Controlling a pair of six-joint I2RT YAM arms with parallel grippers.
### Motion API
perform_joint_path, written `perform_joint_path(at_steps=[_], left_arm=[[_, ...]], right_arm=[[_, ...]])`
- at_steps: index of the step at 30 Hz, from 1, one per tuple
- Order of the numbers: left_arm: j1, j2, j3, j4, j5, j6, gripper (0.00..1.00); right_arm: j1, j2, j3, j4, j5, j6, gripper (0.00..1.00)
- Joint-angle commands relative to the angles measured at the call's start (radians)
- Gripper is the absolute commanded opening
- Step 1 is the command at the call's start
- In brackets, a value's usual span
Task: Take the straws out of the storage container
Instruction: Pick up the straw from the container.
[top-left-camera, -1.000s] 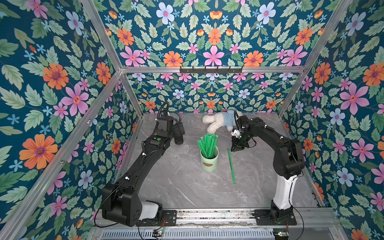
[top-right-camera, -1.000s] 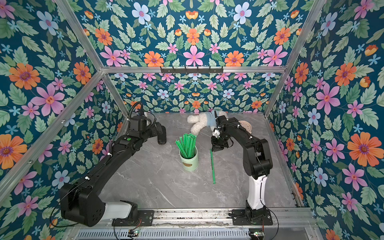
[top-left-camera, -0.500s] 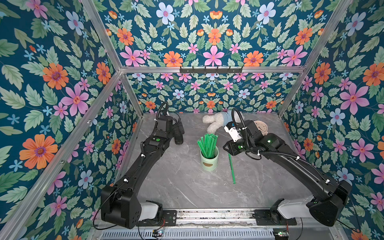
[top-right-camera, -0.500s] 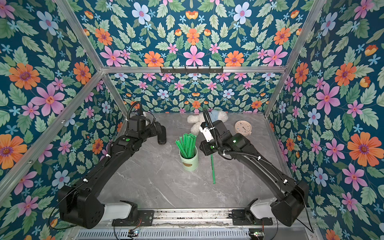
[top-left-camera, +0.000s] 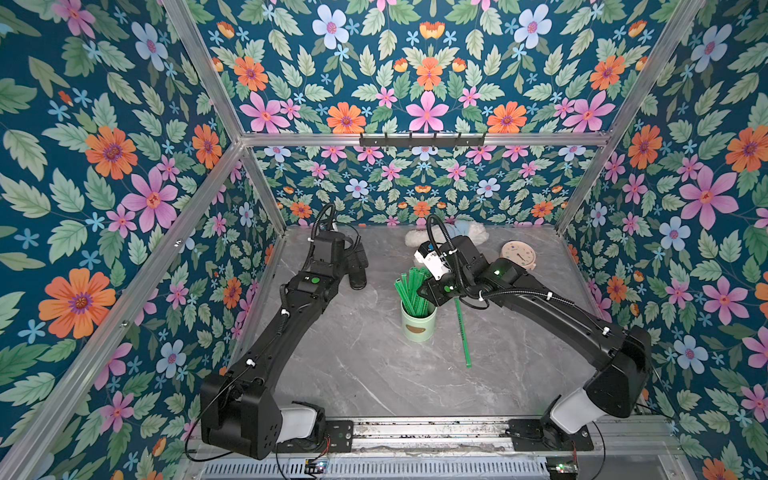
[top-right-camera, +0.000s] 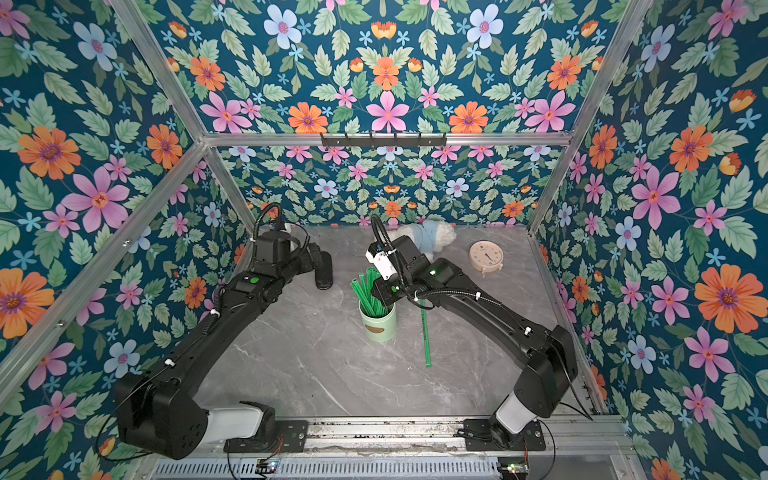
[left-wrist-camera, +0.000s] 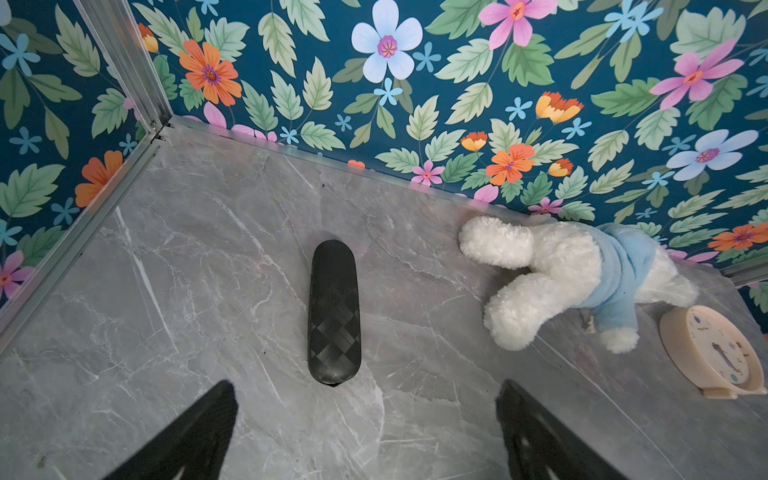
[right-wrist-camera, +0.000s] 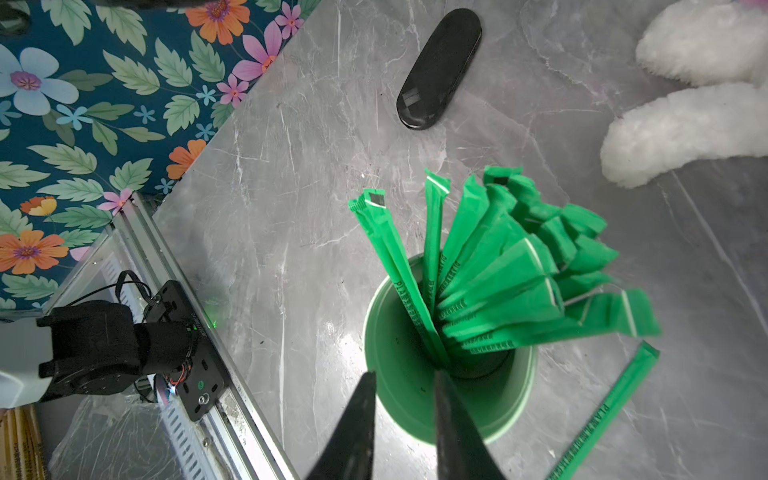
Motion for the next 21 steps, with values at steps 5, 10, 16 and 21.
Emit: perform_joint_path(at_steps=[5,10,16,21], left_arm=[[0.001,-0.004,0.005,-0.01,-0.007,0.0,1.0],[0.0,-0.004,0.005,-0.009,-0.007,0.0,1.0],[0.0,-0.004,0.005,-0.01,-0.003,0.0,0.99],[0.0,-0.006,0.005,-0.01,-0.002,0.0,0.99]], right_arm=[[0.013,0.091,0.039,0.029,-0.036,-0.02,0.26],[0.017,0.133,0.063,0.022,-0.049,-0.02,0.25],[0.018,0.164,0.069,0.023,-0.052,-0.02,0.24],[0.018,0.186,0.078,0.023,-0.058,-0.018,0.24]])
